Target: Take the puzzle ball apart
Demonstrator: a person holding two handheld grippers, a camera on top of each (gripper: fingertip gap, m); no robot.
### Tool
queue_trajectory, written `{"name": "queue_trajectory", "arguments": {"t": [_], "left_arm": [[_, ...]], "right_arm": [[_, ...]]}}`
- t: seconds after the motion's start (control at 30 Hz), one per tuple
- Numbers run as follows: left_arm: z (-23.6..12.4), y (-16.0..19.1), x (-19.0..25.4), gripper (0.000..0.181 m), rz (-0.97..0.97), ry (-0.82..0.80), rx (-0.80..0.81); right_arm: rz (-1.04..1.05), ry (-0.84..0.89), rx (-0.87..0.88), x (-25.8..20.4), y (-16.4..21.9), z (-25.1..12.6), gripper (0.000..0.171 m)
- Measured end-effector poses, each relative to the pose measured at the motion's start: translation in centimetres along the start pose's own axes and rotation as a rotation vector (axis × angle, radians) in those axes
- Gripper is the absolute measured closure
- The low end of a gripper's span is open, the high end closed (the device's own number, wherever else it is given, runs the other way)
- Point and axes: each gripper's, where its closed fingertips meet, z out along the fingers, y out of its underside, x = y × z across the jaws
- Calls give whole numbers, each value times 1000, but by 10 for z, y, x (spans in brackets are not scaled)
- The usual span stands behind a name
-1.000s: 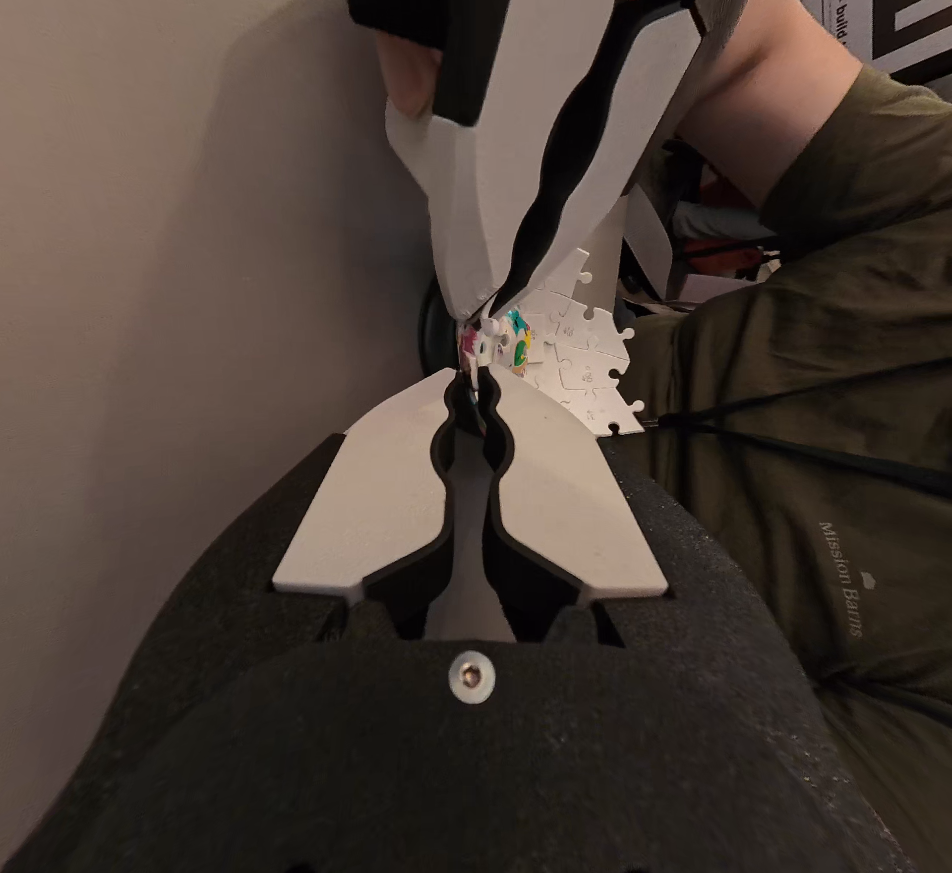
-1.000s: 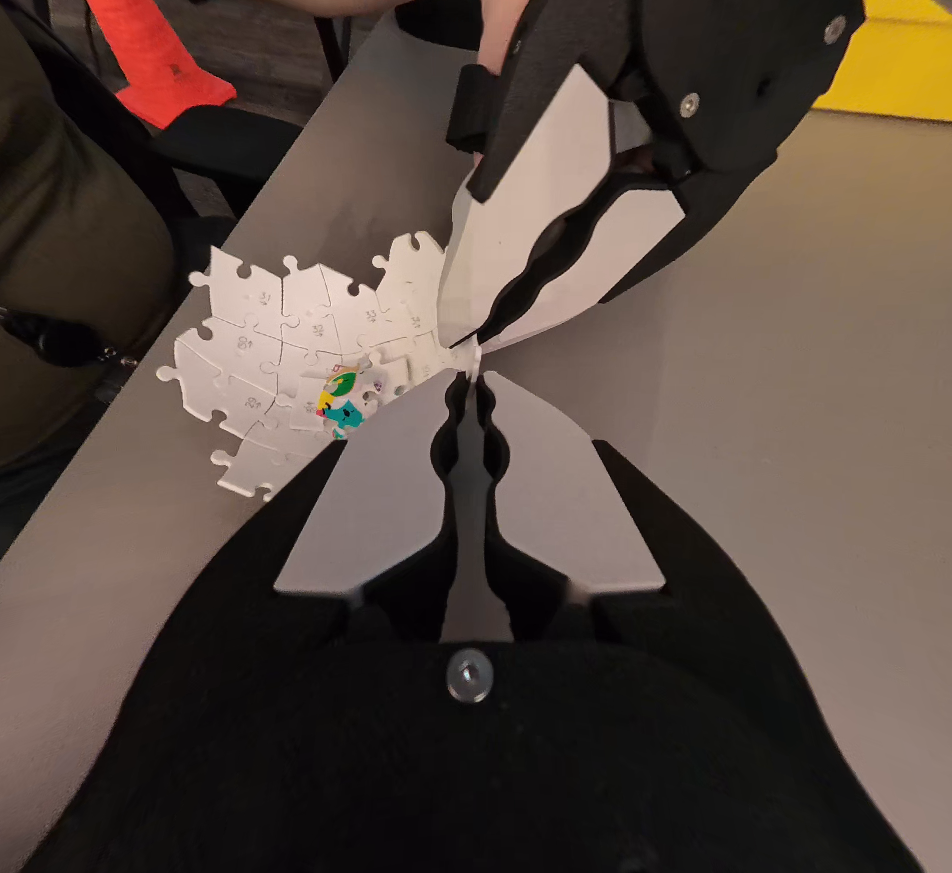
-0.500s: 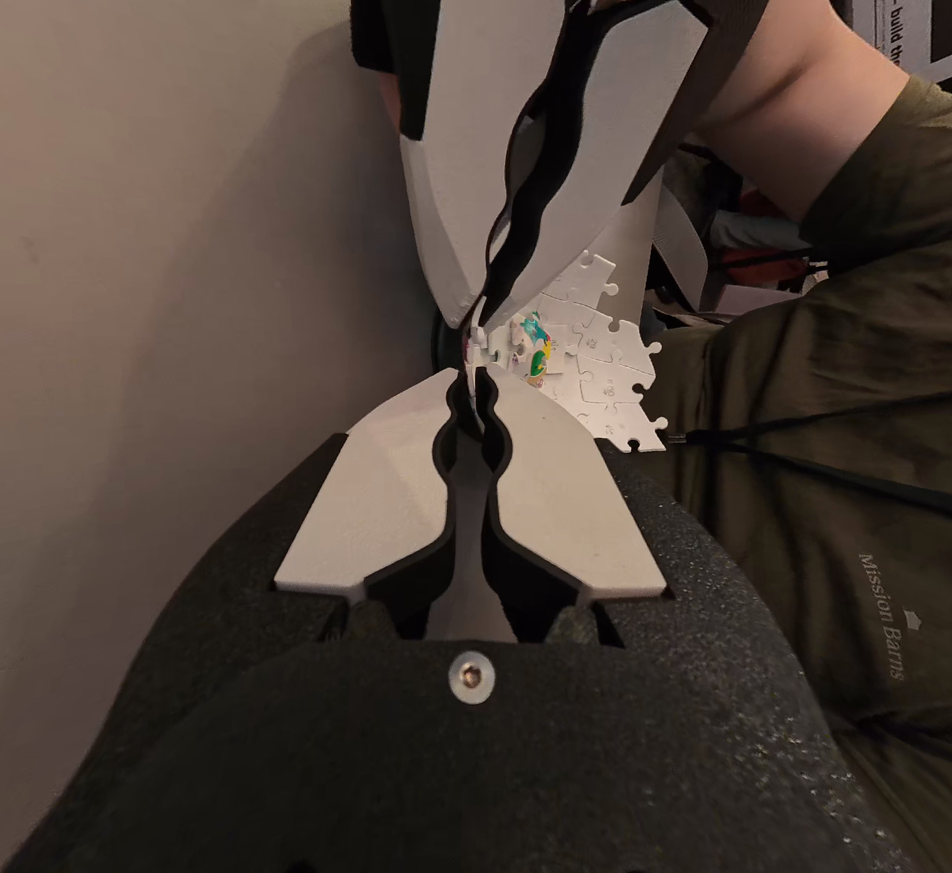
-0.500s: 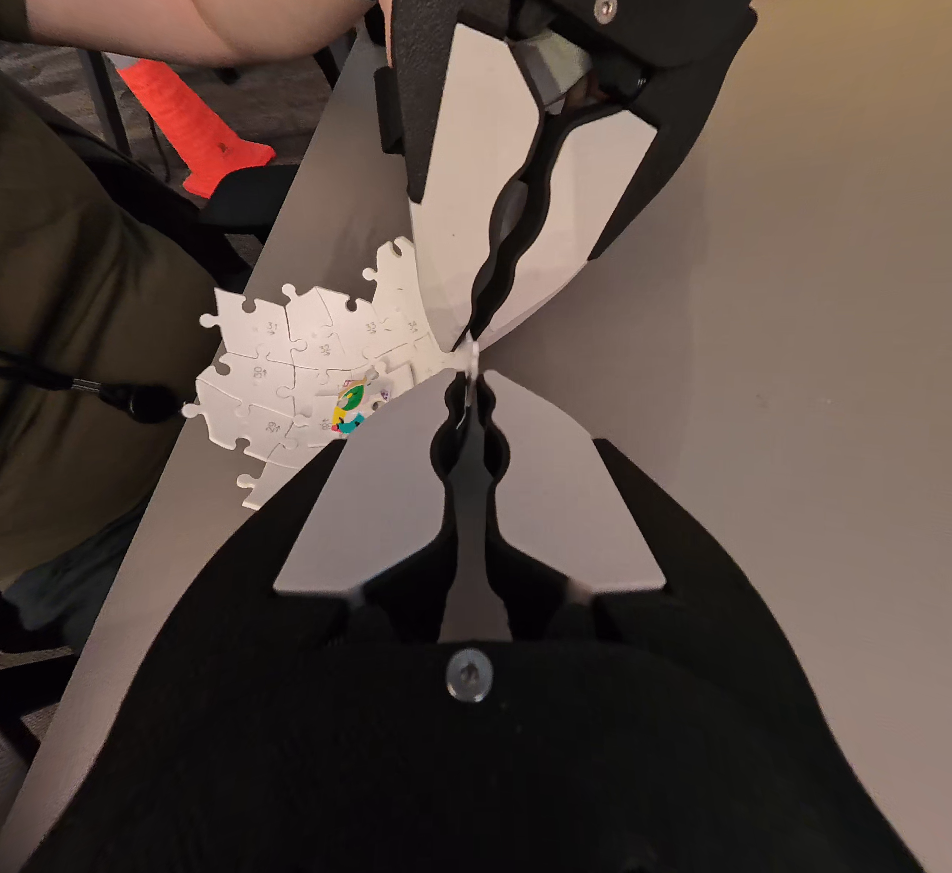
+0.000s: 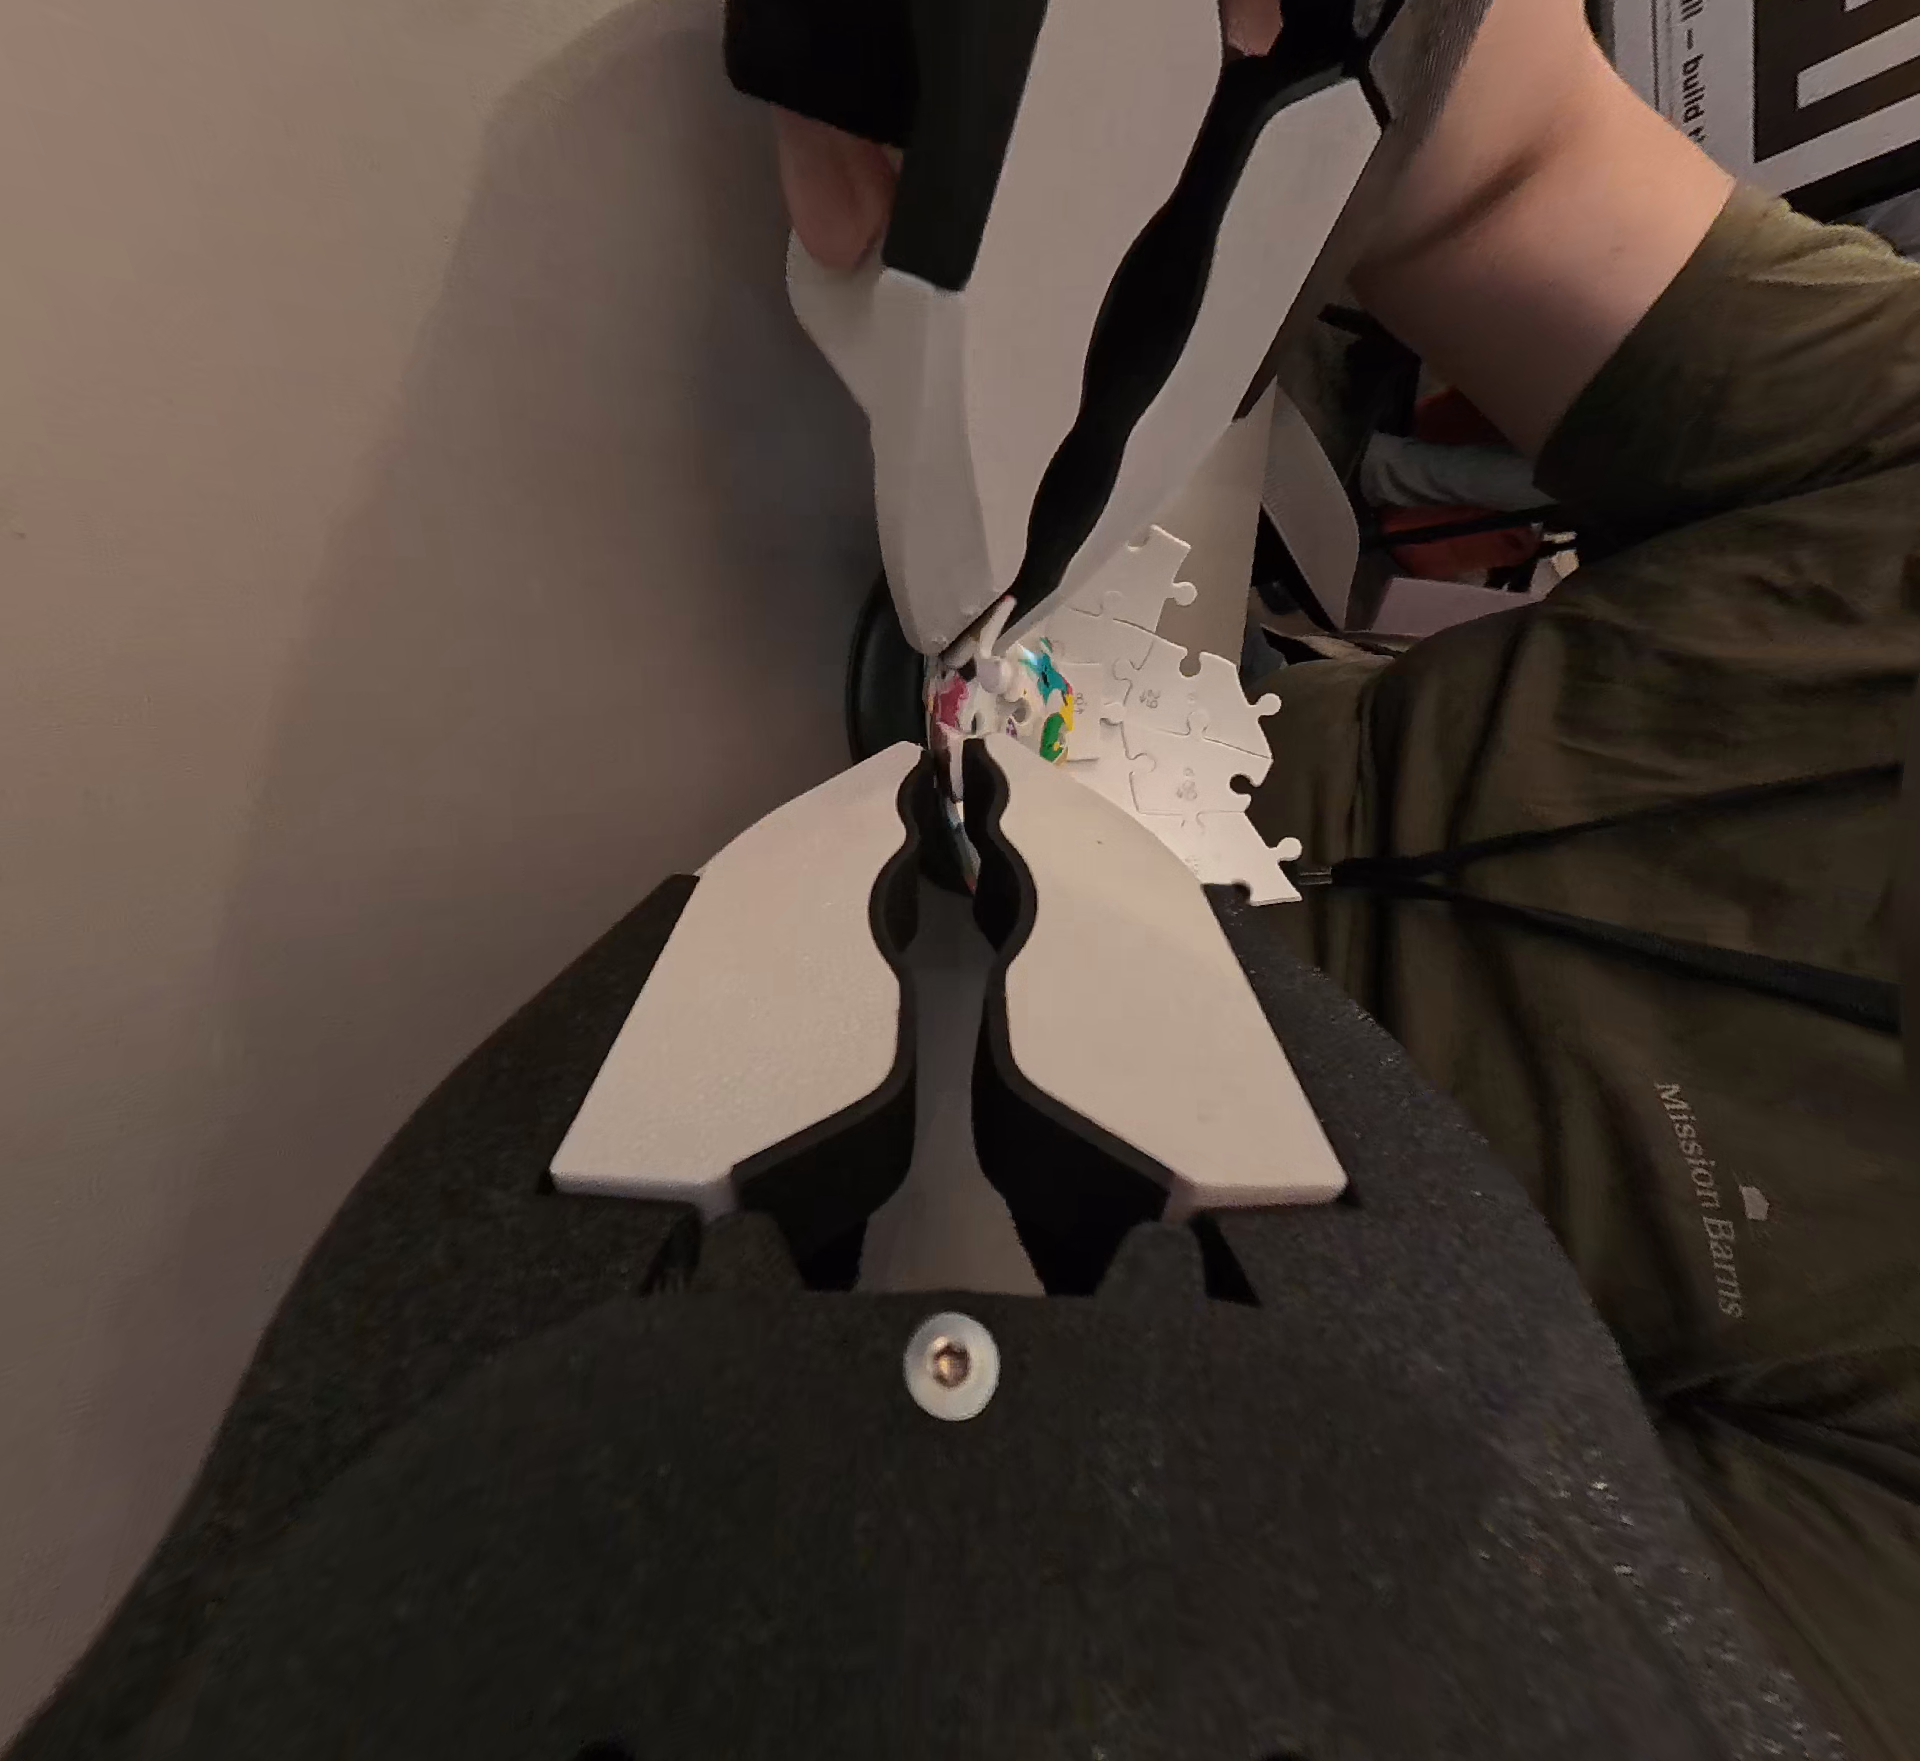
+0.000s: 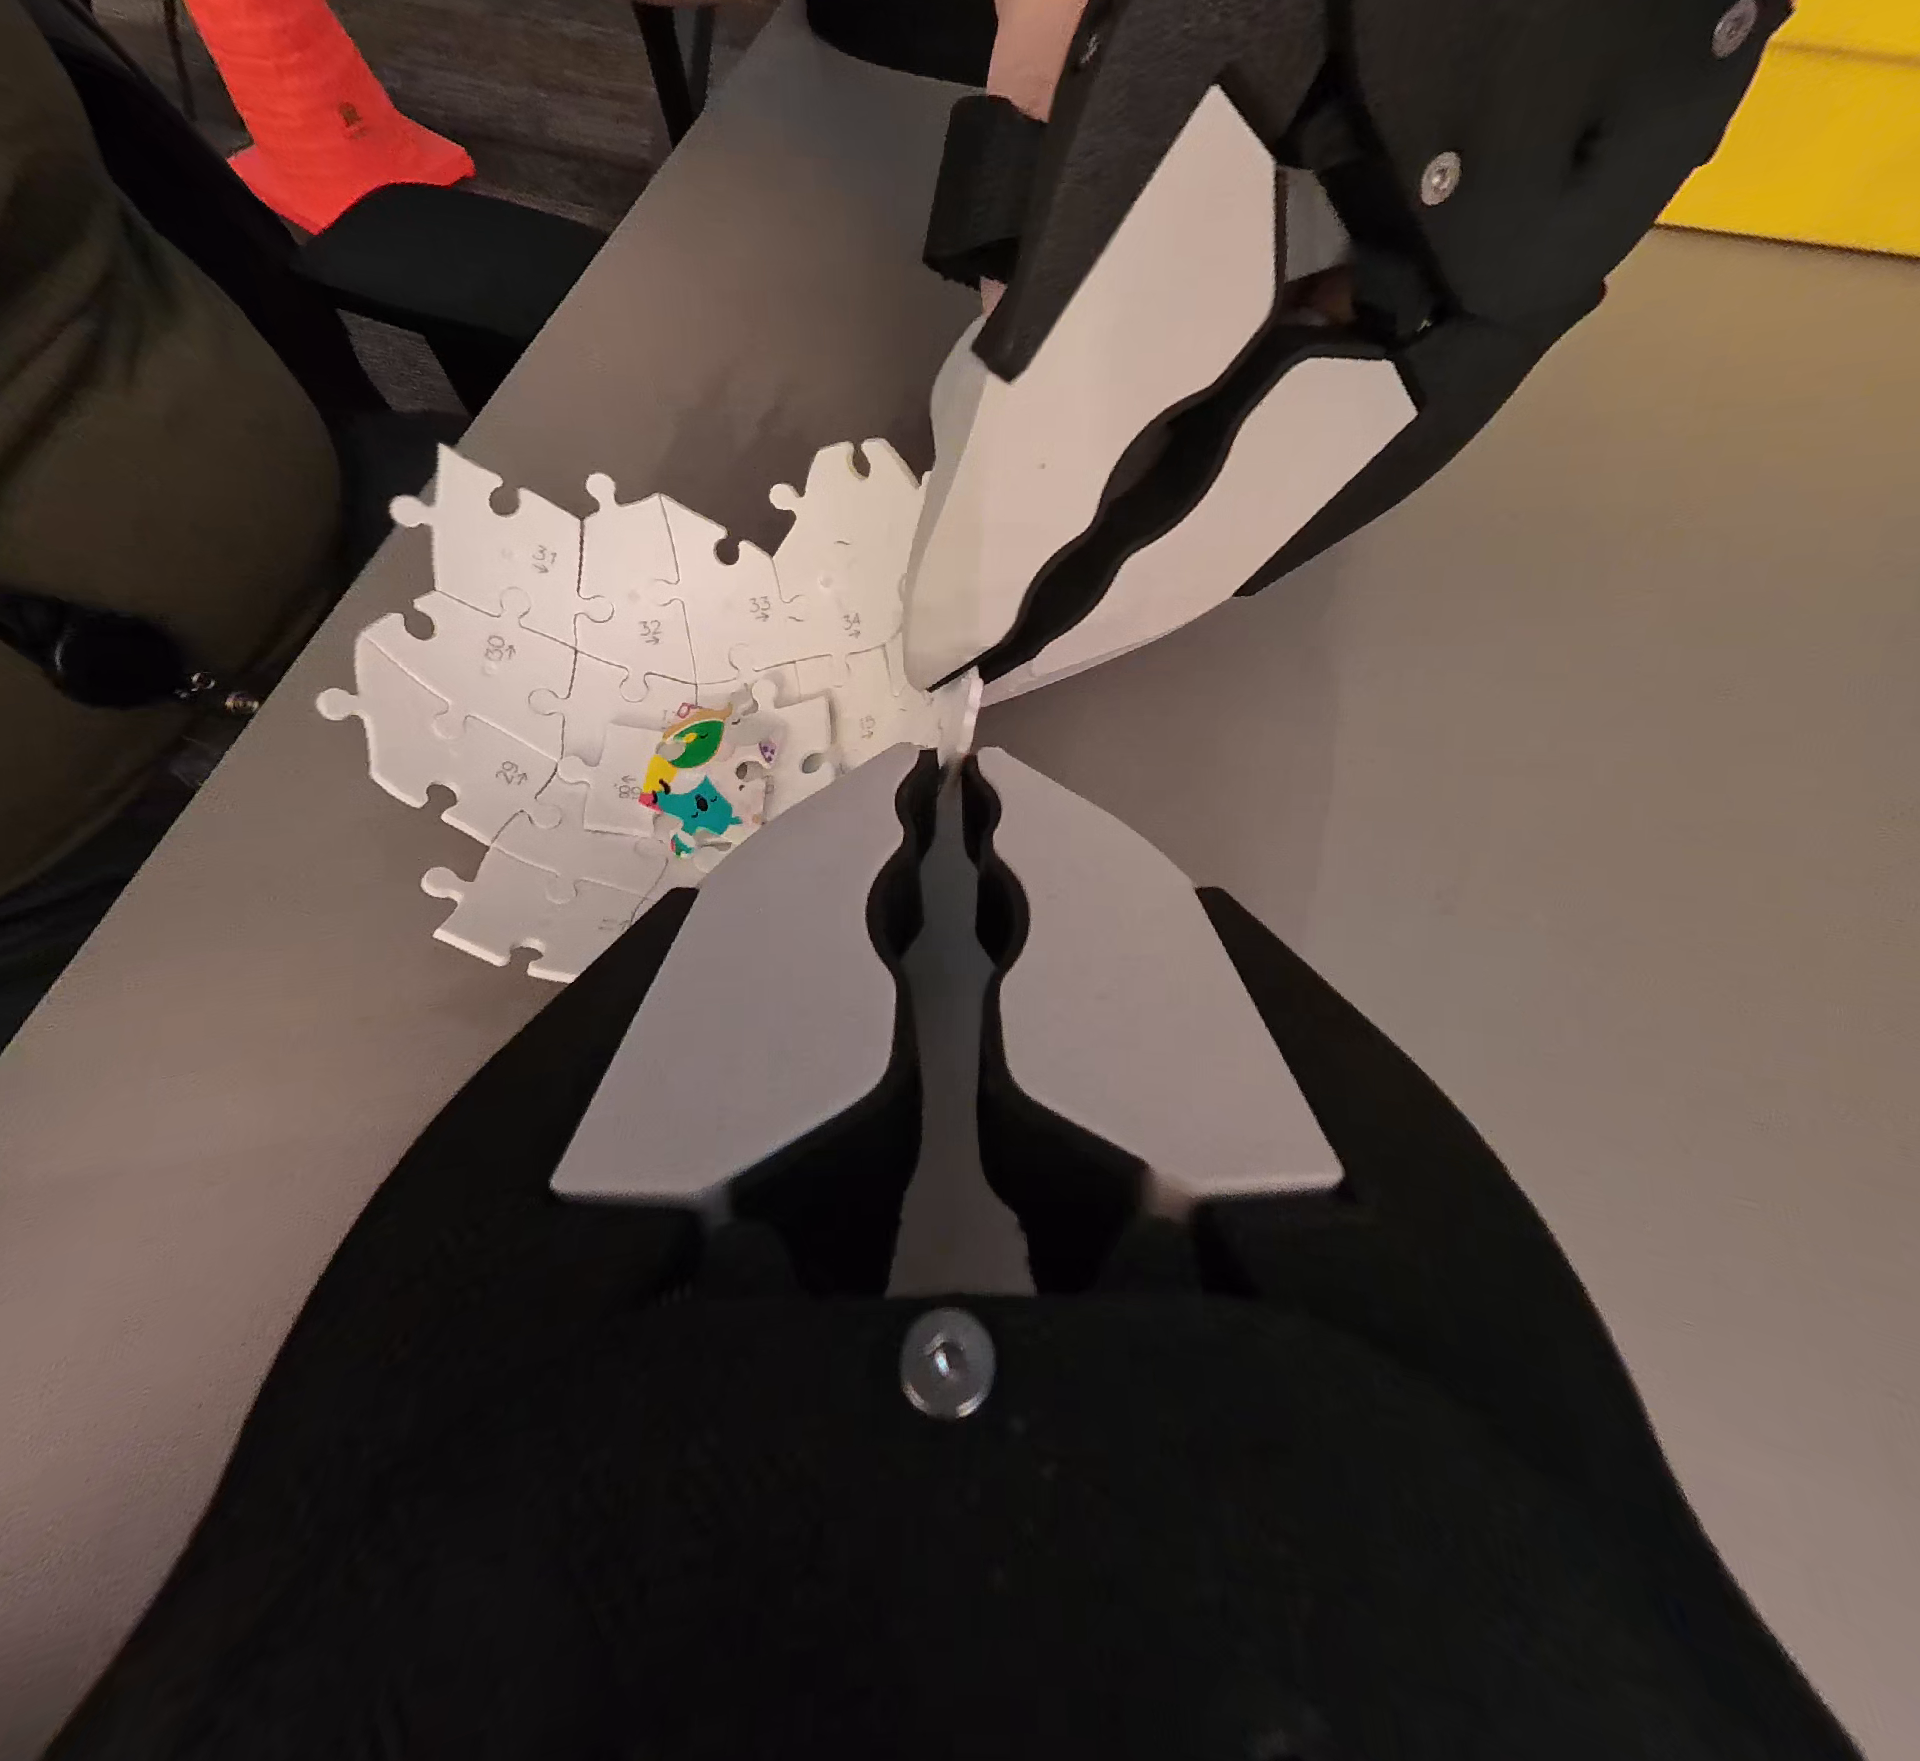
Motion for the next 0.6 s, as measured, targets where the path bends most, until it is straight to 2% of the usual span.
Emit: {"name": "queue_trajectory", "arguments": {"t": [0.2,0.27,0.33,0.43,0.53,0.6], "left_arm": [[-5,1,-1,176,42,-50,22],[-5,3,-2,177,62,-82,4],[-3,5,-1,177,64,-84,-19],[-5,3,0,176,81,-81,-3],[-5,2,0,177,96,-101,-2],[-5,2,-1,177,96,-116,-16]], "right_arm": [[184,-43,33,4,-3,2,167],[171,-34,26,3,-3,6,157],[145,-22,-7,3,-2,8,165],[133,-21,15,3,-4,6,166],[214,-51,65,3,-10,4,161],[238,-44,38,5,-6,6,168]]}}
